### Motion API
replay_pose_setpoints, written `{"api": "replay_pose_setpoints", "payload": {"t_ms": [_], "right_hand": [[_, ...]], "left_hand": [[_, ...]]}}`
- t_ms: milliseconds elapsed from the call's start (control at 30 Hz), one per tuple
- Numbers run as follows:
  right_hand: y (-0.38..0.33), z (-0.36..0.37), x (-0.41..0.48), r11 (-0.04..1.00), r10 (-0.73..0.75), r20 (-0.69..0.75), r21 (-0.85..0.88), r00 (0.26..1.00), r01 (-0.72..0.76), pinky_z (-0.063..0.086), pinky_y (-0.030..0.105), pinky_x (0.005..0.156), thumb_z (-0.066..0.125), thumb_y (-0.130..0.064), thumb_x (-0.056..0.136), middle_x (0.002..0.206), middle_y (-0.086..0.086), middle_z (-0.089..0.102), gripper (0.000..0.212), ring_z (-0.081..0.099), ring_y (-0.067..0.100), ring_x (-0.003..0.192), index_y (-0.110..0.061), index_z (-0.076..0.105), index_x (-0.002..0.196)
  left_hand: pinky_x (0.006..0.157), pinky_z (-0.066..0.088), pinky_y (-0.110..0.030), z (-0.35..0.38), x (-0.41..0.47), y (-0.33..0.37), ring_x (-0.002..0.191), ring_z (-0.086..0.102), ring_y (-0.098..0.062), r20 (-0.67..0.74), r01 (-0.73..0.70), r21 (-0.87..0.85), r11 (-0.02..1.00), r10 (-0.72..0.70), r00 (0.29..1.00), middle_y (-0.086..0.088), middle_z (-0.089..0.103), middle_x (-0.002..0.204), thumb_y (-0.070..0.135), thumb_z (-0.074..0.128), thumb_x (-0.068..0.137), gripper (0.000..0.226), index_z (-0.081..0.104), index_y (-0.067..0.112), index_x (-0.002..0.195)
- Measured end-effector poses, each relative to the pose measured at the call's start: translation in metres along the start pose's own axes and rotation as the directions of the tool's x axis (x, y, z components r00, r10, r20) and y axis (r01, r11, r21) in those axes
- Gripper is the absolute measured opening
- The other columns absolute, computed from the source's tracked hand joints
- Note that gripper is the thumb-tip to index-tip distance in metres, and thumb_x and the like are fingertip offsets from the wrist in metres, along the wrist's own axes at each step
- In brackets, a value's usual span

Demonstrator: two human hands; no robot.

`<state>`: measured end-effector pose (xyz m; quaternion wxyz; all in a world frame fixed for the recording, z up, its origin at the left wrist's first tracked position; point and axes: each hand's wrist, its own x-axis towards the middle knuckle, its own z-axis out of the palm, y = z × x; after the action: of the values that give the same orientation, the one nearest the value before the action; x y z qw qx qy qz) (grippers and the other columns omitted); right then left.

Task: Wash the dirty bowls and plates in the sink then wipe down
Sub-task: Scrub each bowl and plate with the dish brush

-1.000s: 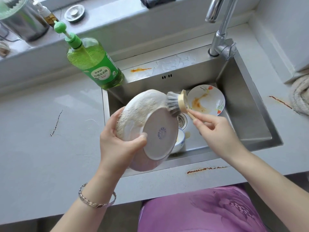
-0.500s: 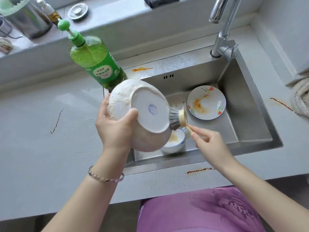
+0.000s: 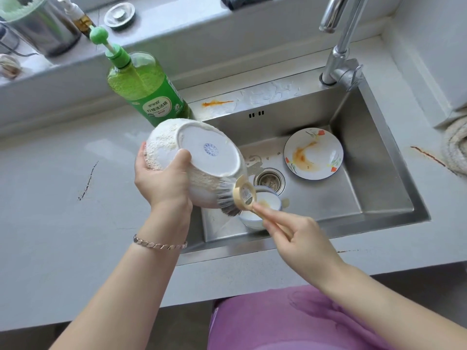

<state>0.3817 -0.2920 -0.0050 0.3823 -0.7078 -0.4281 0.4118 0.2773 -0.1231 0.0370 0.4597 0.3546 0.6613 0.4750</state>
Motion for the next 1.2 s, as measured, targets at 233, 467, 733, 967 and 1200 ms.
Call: {"api": "replay_pose_setpoints", "payload": {"t_ms": [233,467,733,967,1200], "right_hand": [[-0.006,-0.005,0.005,0.997,0.073,-0.002,0.031,0.997,-0.073,0.049,0.032,0.077,0.052,-0.021,0.093,0.082,-0.012,0.072,0.038,0.06,0.006,0.075,-0.058,0.056,0.104],[-0.005,-0.022,0.023,0.967,0.111,0.034,-0.234,0.993,-0.1,0.048,0.031,0.074,0.051,-0.025,0.092,0.072,-0.022,0.069,0.034,0.06,0.018,0.078,-0.048,0.057,0.117],[-0.008,-0.027,0.008,0.961,0.013,0.056,-0.277,0.998,0.003,0.028,0.024,0.05,0.051,-0.023,0.093,0.049,-0.025,0.047,0.038,0.04,0.006,0.049,-0.052,0.053,0.117],[-0.01,-0.025,-0.001,0.969,0.021,0.078,-0.249,0.997,-0.001,0.03,0.02,0.051,0.053,-0.022,0.092,0.05,-0.027,0.048,0.039,0.043,0.003,0.051,-0.05,0.054,0.119],[-0.006,-0.027,0.007,0.956,0.072,0.049,-0.288,0.996,-0.055,0.029,0.021,0.05,0.05,-0.022,0.093,0.048,-0.026,0.046,0.038,0.038,0.006,0.047,-0.049,0.054,0.12]], "left_hand": [[0.093,0.052,-0.029,-0.007,-0.006,-0.006,0.104,0.063,-0.013,0.041,-0.023,0.074,0.997,0.02,0.999,-0.001,0.061,0.121,0.001,0.071,0.07,0.07,0.046,0.02,0.133],[0.088,0.047,-0.011,-0.016,-0.018,-0.013,0.1,0.06,0.001,0.262,-0.218,0.224,0.95,0.157,0.952,0.012,0.061,0.113,0.0,0.074,0.068,0.07,0.051,0.023,0.13],[0.082,0.053,-0.018,-0.018,-0.02,-0.022,0.094,0.063,0.0,0.275,-0.087,0.194,0.977,0.031,0.961,0.011,0.063,0.109,0.009,0.074,0.058,0.07,0.055,0.03,0.122],[0.071,0.05,-0.008,-0.02,-0.022,-0.023,0.09,0.063,0.002,0.295,-0.084,0.189,0.978,0.025,0.955,0.013,0.064,0.107,0.014,0.07,0.052,0.068,0.055,0.034,0.115],[0.076,0.053,-0.013,-0.023,-0.026,-0.026,0.089,0.063,0.001,0.322,-0.079,0.218,0.973,0.004,0.947,0.009,0.065,0.107,0.009,0.073,0.055,0.066,0.055,0.032,0.114]]}}
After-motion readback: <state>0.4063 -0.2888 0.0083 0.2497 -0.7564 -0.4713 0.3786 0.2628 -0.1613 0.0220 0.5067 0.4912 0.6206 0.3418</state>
